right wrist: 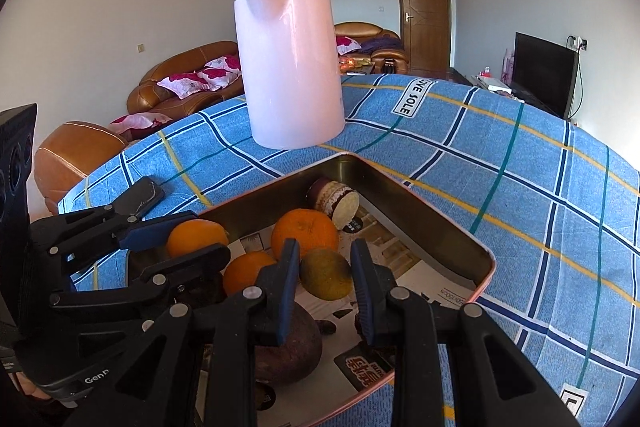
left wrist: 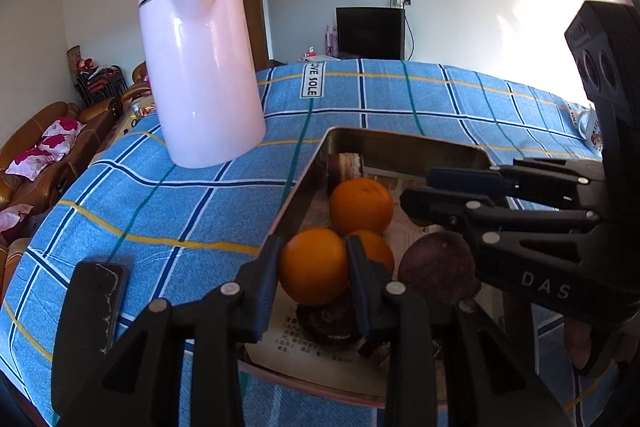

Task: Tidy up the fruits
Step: 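Lower the small orange and yellow-brown fruit into the tin and open both tools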

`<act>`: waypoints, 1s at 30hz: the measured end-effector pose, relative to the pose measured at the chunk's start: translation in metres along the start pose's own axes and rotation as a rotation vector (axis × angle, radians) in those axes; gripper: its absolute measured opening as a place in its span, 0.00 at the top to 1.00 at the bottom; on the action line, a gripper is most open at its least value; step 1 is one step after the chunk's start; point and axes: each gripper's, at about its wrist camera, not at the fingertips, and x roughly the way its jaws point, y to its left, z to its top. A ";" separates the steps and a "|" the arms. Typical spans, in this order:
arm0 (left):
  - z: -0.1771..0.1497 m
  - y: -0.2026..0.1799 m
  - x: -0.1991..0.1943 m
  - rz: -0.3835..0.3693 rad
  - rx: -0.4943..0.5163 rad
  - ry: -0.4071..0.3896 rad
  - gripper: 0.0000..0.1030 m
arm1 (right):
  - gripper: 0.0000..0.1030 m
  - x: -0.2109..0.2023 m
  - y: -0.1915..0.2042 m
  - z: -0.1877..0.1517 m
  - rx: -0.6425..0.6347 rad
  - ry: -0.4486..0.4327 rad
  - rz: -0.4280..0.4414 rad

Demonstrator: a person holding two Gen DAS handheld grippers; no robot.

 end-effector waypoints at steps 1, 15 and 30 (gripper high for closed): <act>0.000 0.000 0.000 -0.001 -0.001 0.001 0.66 | 0.73 0.001 0.000 -0.001 0.002 0.007 0.001; -0.003 -0.007 -0.013 -0.007 0.006 -0.033 0.40 | 0.59 -0.005 -0.004 -0.007 0.034 0.020 0.009; 0.005 -0.003 -0.055 0.001 -0.038 -0.168 0.23 | 0.43 -0.066 -0.010 -0.014 0.067 -0.117 -0.075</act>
